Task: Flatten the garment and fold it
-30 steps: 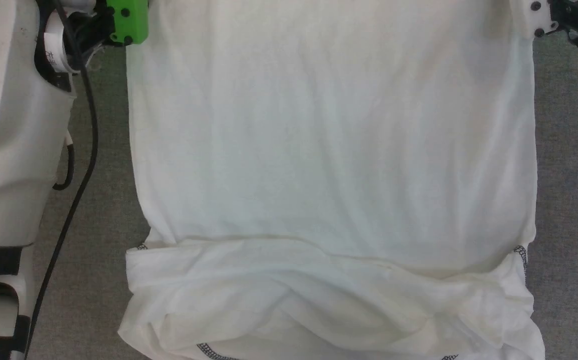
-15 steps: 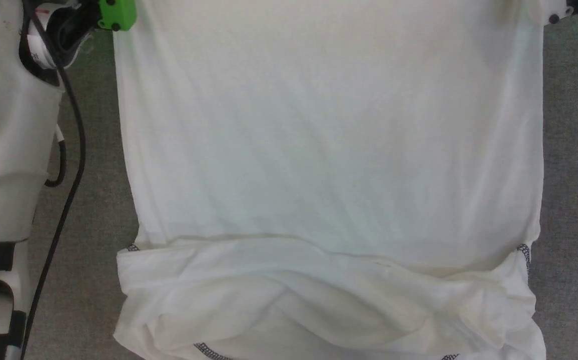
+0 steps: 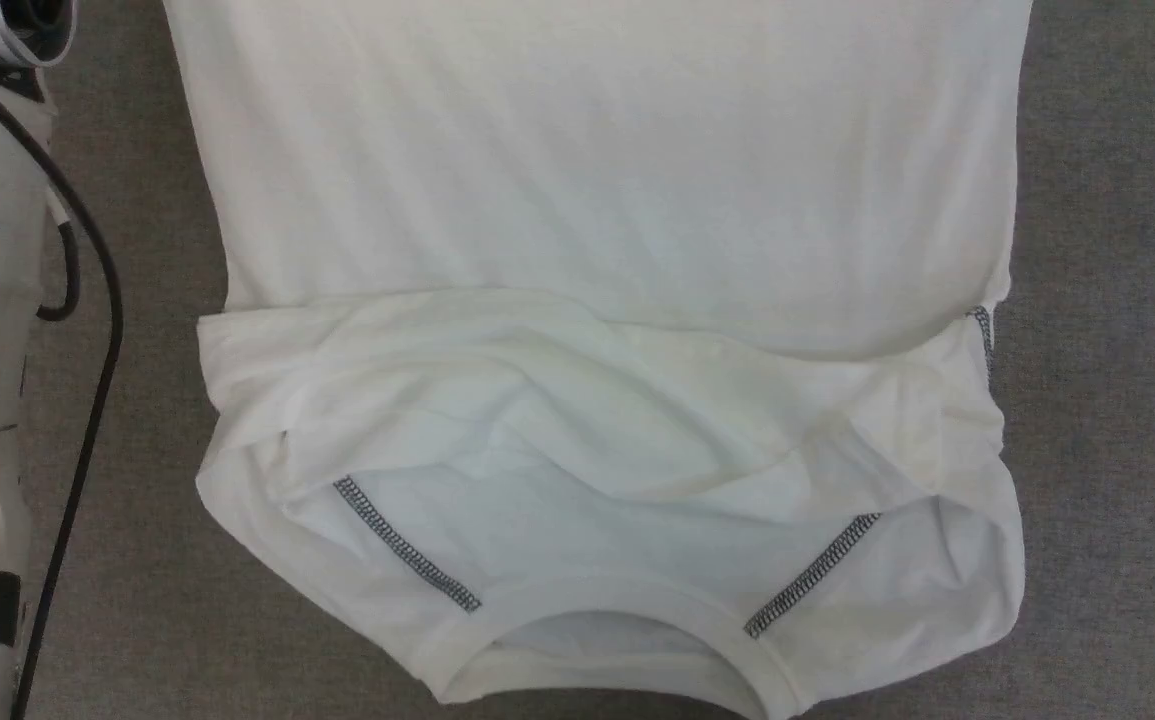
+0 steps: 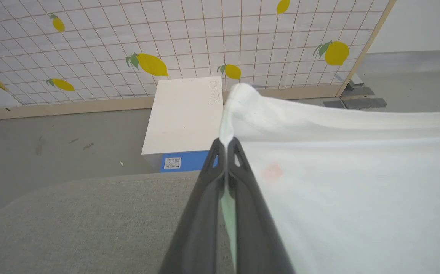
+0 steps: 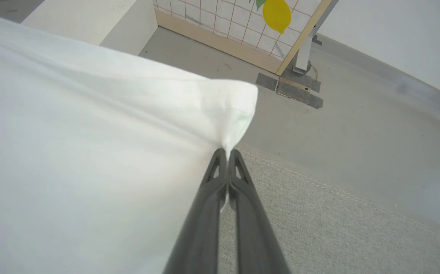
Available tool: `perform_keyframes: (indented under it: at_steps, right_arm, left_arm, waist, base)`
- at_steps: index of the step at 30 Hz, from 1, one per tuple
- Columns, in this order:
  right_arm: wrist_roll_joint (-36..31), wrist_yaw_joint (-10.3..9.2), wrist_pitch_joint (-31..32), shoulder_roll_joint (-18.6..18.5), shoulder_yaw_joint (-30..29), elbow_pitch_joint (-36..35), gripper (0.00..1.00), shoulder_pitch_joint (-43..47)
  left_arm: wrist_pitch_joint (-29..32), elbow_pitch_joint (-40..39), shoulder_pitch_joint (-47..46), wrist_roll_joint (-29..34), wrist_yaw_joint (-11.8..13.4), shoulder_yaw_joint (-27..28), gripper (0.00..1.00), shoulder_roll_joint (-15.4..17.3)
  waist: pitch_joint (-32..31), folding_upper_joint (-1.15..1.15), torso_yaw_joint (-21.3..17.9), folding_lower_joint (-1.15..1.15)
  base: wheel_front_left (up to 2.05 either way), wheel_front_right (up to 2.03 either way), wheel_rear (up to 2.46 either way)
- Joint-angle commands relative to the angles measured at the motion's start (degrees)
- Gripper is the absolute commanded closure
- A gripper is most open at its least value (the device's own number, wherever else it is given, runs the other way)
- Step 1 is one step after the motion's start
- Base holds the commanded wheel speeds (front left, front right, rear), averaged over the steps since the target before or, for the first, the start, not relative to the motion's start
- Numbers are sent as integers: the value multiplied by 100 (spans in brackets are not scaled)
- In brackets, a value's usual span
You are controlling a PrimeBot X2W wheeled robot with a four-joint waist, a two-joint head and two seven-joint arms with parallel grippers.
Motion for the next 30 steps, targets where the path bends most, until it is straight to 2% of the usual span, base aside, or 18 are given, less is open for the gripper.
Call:
perform_keyframes:
  at_steps: [1,8,12,16,22,30]
  right_arm:
    - [-53,-10,-122,-19,-65,82,100,-89]
    - [386,-10,-591,-29,100,232,100,285]
    - [930,-10,-692,-171,298,44,100,867]
    - [1473,-10,-760,-312,266,-293,100,1599]
    - [2081,-10,-800,-309,-39,-907,100,2957]
    - [2363,-10,-752,8,-752,-1697,100,4880]
  left_arm:
    - [-174,96,-101,-7,-51,63,100,40]
    - [-527,372,363,-288,-543,9,100,-30]
    - [-627,258,927,-422,-702,-66,100,22]
    - [-594,-37,1616,-613,-750,-108,100,44]
    - [-592,-854,2874,-901,-549,-47,100,73]
    - [-704,-2071,4811,-1306,-90,179,100,167]
  waist:
    - [-168,0,7,0]
    - [-877,0,37,0]
    - [-1377,0,65,0]
    - [-1861,0,95,0]
    - [-2451,0,94,0]
    - [-2997,0,10,0]
  base:
    - [0,0,0]
    - [0,0,0]
    - [0,0,0]
    - [0,0,0]
    - [0,0,0]
    - [0,0,0]
